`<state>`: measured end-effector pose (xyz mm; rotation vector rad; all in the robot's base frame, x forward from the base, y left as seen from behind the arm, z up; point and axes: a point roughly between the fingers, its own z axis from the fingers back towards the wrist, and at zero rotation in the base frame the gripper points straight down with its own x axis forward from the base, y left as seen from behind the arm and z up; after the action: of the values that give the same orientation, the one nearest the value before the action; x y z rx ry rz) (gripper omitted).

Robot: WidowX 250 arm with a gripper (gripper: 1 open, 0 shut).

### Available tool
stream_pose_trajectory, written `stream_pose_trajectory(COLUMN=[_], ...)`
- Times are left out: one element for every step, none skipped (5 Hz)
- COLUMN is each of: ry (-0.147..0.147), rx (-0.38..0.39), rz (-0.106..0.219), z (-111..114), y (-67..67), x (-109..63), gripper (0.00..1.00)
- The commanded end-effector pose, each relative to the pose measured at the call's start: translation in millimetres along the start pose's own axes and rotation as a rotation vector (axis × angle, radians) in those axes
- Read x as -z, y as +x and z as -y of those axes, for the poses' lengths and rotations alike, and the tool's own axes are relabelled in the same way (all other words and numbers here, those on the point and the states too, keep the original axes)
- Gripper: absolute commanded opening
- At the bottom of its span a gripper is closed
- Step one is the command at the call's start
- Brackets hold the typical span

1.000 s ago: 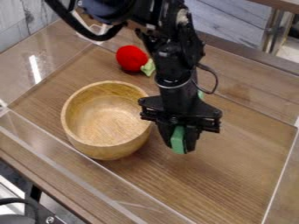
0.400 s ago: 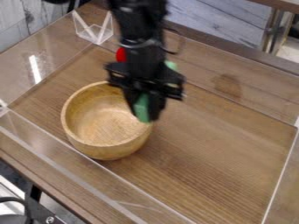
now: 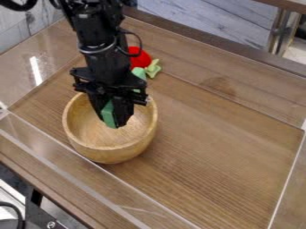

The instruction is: Put the green stick in the brown bowl

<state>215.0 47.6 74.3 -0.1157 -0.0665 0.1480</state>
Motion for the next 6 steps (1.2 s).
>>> stream_pose_trajectory(ry=[0.016,0.021,0.027,0.031,0.039,0.045], rx=[0.047,0.060,0.069,0.027,-0.010,-0.017], rz=[0.023,0.006,-0.010,-0.023,-0.036,-0.048], z=[-4,-11,-19,-18,-18,-27], y=[4.0,1.3,-0.5,-2.6,-3.2,1.6], x=[-1.7,3.9,10.1,14.8,20.3,32.2], gripper=[0.00,0.00,0.00,0.00,0.00,0.00])
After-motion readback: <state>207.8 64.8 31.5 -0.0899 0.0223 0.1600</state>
